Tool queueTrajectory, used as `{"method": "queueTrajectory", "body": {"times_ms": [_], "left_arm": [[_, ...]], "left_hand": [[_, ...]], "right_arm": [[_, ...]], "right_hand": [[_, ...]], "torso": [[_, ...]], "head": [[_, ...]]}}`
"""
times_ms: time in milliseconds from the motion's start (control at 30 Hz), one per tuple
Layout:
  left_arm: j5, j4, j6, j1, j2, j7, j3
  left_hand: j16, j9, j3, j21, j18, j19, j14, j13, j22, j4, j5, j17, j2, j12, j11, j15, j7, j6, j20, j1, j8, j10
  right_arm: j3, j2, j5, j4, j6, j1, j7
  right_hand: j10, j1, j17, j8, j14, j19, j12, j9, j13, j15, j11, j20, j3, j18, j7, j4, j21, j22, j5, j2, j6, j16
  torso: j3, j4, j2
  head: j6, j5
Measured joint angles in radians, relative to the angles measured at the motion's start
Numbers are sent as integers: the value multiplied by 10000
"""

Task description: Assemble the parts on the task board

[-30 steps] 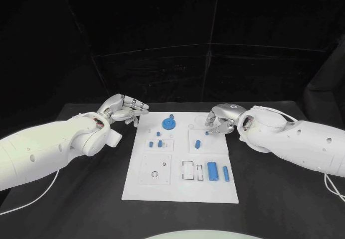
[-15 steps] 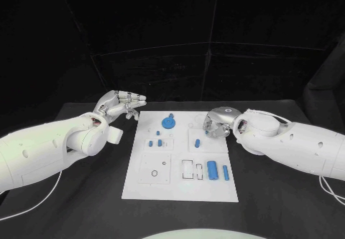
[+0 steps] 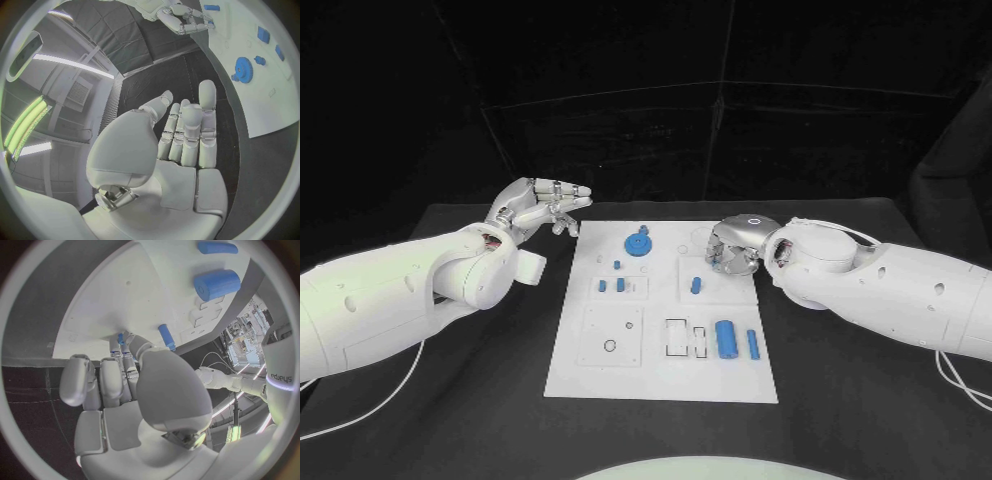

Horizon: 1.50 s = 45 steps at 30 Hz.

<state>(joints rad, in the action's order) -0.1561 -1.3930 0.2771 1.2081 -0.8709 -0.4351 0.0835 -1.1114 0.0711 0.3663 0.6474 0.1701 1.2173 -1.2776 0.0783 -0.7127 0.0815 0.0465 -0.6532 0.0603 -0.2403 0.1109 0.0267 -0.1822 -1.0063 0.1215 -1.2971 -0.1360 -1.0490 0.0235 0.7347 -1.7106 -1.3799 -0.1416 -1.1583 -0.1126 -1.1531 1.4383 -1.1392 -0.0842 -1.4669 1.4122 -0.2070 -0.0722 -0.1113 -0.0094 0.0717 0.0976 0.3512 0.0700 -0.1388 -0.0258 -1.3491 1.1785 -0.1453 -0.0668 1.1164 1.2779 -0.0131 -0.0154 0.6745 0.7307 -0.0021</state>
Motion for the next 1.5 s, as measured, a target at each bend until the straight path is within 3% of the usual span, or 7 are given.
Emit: {"method": "queueTrajectory", "body": {"times_ms": [167,467,567,1133,1333,1500], "left_arm": [[25,25,-3,0,2,-3,0],[47,67,-8,-1,-2,-2,1],[52,83,-15,-1,-9,-2,1],[70,91,-73,0,-150,42,1],[74,58,-78,2,-165,53,1],[76,15,-83,3,-153,59,1]], "left_hand": [[0,-4,0,0,-1,0,2,1,4,0,0,8,0,0,0,3,0,0,0,0,0,0],[48,-4,0,0,-3,0,62,-10,30,0,0,116,0,-39,0,-14,0,1,0,0,0,0],[118,-15,83,-65,-3,-35,110,-27,51,26,0,207,-66,-38,12,-33,0,1,35,-66,0,12],[282,-27,220,-121,-7,-70,288,-57,112,109,0,556,-106,-78,36,1,-36,39,-1,-106,0,110],[349,-27,220,-164,-7,-102,324,-57,120,109,0,617,-106,-78,36,-34,-36,39,32,-107,0,110],[349,-26,220,-164,-8,-103,360,-70,120,109,0,660,-106,-78,72,2,-36,39,32,-107,0,146]], "right_arm": [[-12,-30,-84,1,37,2,-54],[2,-8,-288,-96,-138,55,-181],[15,81,-296,-204,-258,82,-192],[-15,920,252,-1456,-1123,59,-31],[-46,1010,477,-1938,-1379,6,77],[-54,880,659,-2343,-1561,-7,194]], "right_hand": [[-284,1,-8,-85,1,69,41,-22,101,-72,-41,-69,540,1,80,-197,-53,111,121,0,283,56],[-355,-80,72,-45,0,68,217,-8,190,-72,-6,-69,1267,1,85,-468,-99,140,274,84,353,90],[-355,-84,74,18,0,68,298,12,231,-71,-6,-69,1437,1,12,-555,-99,140,295,80,280,89],[-355,-267,73,80,0,68,371,19,251,-71,-7,-68,1674,0,-24,-680,-99,172,297,-104,244,135],[-354,-268,65,80,0,68,387,19,261,-70,-7,-68,1711,0,-24,-717,-137,181,313,-106,243,140],[-354,-308,65,80,0,68,427,19,275,-70,-7,-68,1794,0,-24,-745,-137,181,232,-146,243,178]], "torso": [[0,1,0],[1,1,-5],[1,1,-9],[22,-10,-22],[22,-11,-22],[26,-12,-23]], "head": [[29,-12],[63,-30],[63,-30],[17,10],[20,25],[32,125]]}}
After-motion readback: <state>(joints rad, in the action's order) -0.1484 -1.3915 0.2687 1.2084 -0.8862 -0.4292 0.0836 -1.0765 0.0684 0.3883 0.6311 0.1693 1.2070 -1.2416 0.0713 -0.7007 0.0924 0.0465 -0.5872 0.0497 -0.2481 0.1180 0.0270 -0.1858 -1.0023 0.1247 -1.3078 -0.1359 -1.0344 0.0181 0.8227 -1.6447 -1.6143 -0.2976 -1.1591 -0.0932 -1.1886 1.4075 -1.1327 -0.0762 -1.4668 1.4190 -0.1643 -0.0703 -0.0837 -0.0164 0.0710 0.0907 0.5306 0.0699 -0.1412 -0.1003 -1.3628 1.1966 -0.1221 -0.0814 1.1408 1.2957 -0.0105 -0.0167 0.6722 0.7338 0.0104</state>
